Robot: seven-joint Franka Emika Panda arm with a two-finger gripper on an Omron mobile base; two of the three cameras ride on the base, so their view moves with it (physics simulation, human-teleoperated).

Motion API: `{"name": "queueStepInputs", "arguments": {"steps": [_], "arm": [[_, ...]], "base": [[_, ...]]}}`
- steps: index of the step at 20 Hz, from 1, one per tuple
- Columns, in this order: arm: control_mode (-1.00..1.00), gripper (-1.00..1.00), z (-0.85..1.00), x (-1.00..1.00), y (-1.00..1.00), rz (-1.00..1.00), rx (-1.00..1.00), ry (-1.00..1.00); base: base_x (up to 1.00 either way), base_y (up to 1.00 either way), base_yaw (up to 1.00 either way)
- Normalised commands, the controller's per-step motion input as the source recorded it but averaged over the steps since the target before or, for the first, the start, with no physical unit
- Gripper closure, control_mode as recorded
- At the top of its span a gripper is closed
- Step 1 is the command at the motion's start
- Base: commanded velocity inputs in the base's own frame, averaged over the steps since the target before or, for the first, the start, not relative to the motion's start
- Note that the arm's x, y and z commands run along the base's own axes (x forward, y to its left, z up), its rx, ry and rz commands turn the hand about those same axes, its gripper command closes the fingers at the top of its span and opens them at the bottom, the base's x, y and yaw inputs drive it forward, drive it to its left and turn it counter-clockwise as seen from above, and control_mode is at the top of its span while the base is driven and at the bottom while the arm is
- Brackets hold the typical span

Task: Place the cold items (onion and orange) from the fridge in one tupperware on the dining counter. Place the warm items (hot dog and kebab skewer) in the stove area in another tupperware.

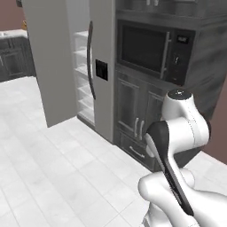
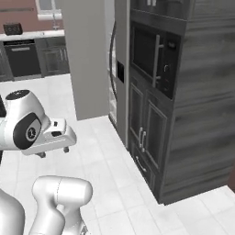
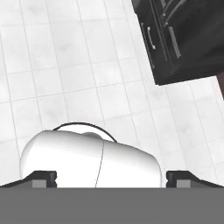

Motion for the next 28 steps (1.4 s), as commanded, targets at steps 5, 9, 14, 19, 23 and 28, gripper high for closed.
{"name": "queueStepInputs", "arguments": {"steps": [5, 9, 14, 19, 23, 28], "arm": [[1.0, -1.0, 0.0, 0.0, 0.0, 0.0, 0.0, 0.0], [1.0, -1.0, 0.0, 0.0, 0.0, 0.0, 0.0, 0.0], [1.0, -1.0, 0.0, 0.0, 0.0, 0.0, 0.0, 0.0], [1.0, -1.0, 0.0, 0.0, 0.0, 0.0, 0.0, 0.0], [1.0, -1.0, 0.0, 0.0, 0.0, 0.0, 0.0, 0.0], [1.0, -1.0, 0.0, 0.0, 0.0, 0.0, 0.0, 0.0]], "base": [[1.0, 0.09, 0.0], [1.0, 0.05, 0.0], [0.99, 0.08, -0.1], [0.84, 0.11, -0.23], [0.73, 0.19, -0.29], [0.49, 0.35, -0.36]]}}
